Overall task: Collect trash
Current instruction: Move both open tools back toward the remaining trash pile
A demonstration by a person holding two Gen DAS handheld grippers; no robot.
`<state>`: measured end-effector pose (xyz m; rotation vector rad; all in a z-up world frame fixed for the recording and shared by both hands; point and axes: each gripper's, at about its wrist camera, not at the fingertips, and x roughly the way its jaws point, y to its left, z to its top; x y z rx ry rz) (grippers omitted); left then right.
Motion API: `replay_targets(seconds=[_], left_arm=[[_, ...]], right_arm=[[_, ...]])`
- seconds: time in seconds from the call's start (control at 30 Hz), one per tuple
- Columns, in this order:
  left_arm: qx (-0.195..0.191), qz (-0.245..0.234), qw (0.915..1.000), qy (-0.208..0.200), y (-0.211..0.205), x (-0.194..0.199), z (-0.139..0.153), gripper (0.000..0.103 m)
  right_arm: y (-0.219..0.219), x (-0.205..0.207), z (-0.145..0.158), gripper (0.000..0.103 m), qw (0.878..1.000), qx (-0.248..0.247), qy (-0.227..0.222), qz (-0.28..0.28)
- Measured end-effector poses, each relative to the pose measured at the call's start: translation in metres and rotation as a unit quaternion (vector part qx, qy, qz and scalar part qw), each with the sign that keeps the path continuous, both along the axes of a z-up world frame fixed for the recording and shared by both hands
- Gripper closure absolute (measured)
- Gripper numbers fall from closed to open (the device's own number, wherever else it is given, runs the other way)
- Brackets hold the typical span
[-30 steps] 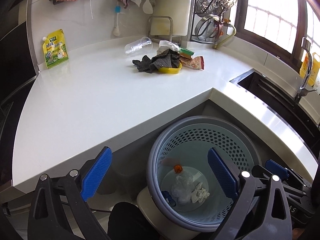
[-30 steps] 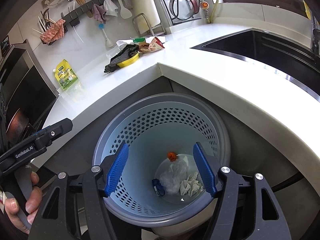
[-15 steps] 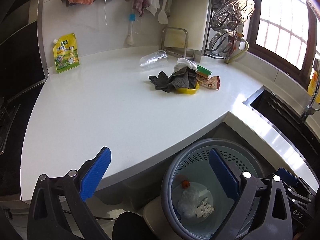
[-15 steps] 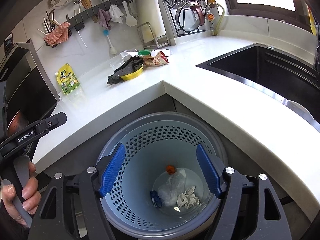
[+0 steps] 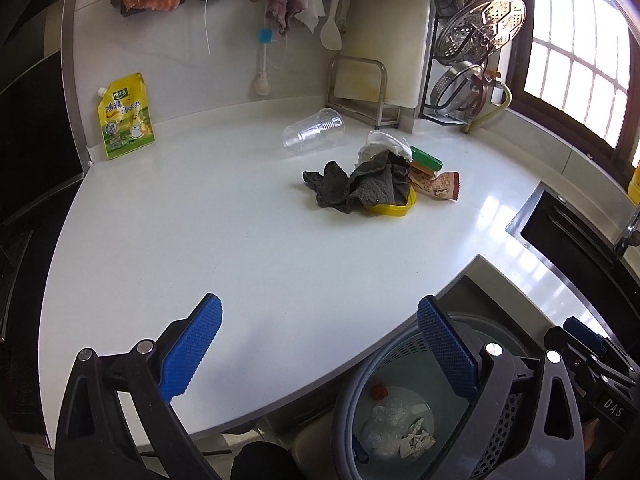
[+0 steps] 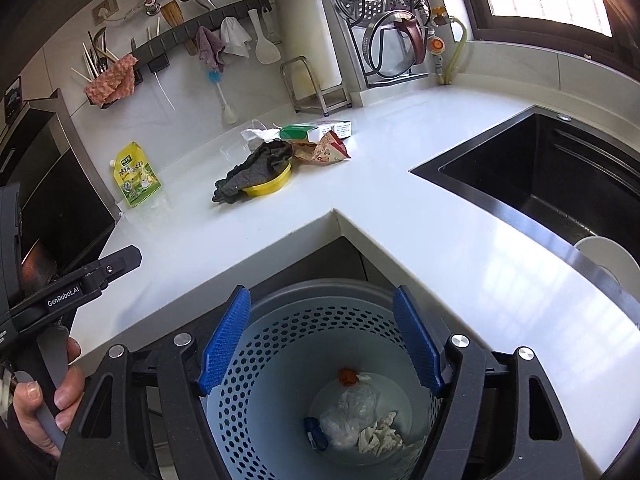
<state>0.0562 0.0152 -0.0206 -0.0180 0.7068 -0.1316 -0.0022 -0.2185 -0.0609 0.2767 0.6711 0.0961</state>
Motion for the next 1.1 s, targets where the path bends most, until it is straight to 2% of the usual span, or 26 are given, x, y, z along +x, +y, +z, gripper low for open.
replay_targets(seconds=[0.47, 1.1], left_arm=[[0.004, -0.011, 0.9999, 0.006, -0.015, 0.064, 0.003, 0.007], [-0.007, -0.004, 0.9999, 0.015, -0.02, 0.124, -0.005, 0.007]], right_arm=[[-0.013, 0.073, 0.011, 0.032, 1.0, -0.004, 0.001, 0.011], [-0.016, 0.146, 0.014, 0.032, 0.999, -0.006, 0.009, 0.039]])
